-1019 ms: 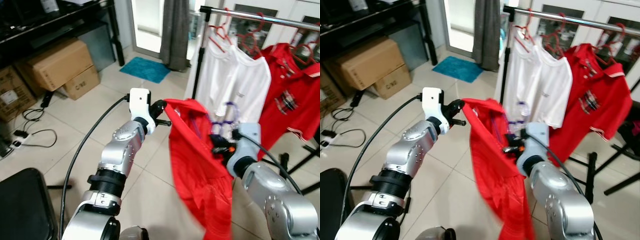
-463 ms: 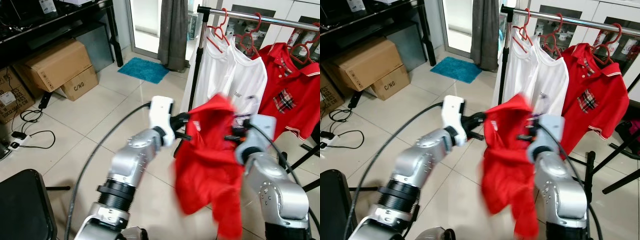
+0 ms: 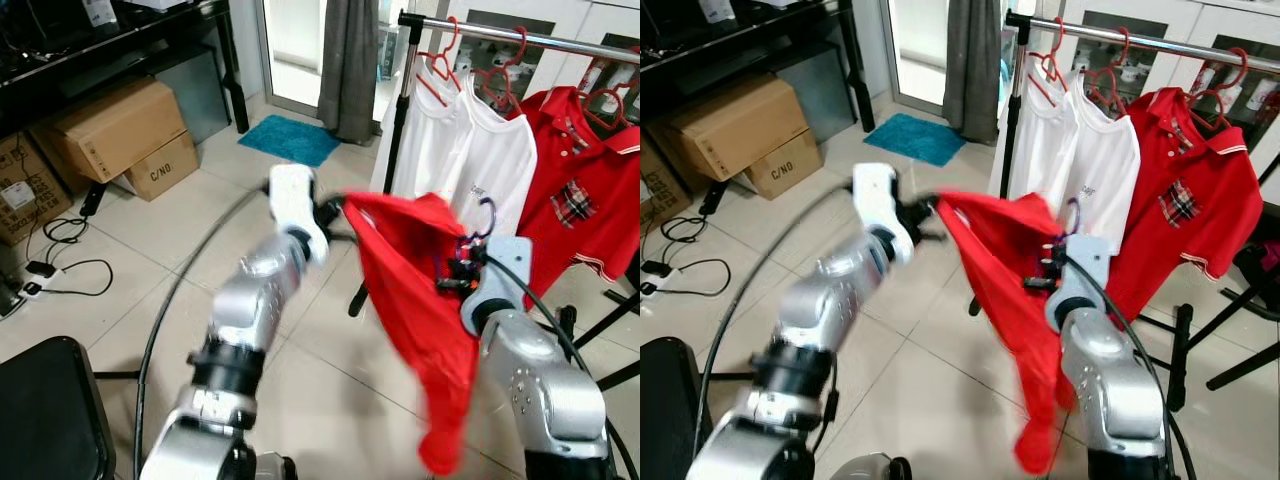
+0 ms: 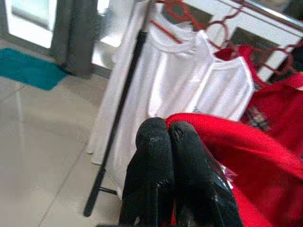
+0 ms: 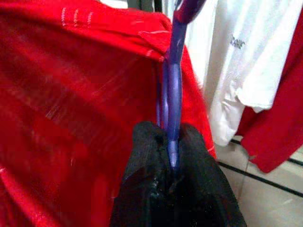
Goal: Hang hanger
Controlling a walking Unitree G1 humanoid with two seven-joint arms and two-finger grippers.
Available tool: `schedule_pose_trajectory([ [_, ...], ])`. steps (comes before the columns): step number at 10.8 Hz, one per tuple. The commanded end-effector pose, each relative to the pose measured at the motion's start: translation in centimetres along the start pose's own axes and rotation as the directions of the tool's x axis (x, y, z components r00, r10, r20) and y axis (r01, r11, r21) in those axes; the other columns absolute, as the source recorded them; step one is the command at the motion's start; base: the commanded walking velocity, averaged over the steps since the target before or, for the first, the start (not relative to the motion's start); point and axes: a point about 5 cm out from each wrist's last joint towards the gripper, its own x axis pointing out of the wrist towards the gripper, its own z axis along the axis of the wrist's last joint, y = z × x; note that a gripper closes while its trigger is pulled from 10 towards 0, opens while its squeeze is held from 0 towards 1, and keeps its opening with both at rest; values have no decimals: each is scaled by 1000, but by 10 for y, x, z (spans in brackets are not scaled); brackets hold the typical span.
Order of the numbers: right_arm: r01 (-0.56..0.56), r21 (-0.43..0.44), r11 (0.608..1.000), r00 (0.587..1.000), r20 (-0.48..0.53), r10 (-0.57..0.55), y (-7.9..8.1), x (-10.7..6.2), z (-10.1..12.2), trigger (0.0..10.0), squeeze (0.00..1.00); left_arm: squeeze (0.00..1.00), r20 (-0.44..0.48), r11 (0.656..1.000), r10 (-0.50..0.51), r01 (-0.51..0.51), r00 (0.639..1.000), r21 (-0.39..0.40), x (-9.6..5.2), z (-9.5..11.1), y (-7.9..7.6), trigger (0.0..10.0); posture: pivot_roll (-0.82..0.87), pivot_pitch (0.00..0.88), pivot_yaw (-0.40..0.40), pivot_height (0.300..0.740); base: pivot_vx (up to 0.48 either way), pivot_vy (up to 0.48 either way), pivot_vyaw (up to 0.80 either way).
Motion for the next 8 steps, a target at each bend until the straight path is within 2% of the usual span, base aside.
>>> schedule_pose_trajectory([
  [1,53,17,998,998,33,-54,-9,-4,4,0,0,0,43,997,72,-73,996,13,-1,12,16,0,19,2,52,740,0,0,0],
  [2,84,45,995,994,64,-87,-12,-3,9,0,0,0,25,999,44,-45,999,9,-1,9,12,0,17,1,54,740,0,0,0],
  [3,77,38,996,994,71,-80,-10,-1,13,0,0,0,-60,993,-113,115,992,22,-2,-6,-13,0,16,0,54,740,0,0,0],
  [5,40,34,999,996,81,-43,-2,2,15,0,0,0,-82,957,-288,289,954,8,-5,-13,-48,0,16,0,51,740,0,0,0],
  [6,12,44,999,996,91,-16,2,2,16,0,0,0,-96,978,-200,205,975,45,-1,-13,-38,6431,18,0,48,740,0,0,0],
  [7,0,42,999,995,99,-4,3,2,18,0,0,0,-91,987,-138,144,986,67,1,-11,-29,10000,16,0,49,740,0,0,0],
  [8,-20,41,999,994,110,15,5,2,19,0,0,1000,-45,991,-132,133,990,28,0,-1,-19,10000,18,0,50,740,0,0,0],
])
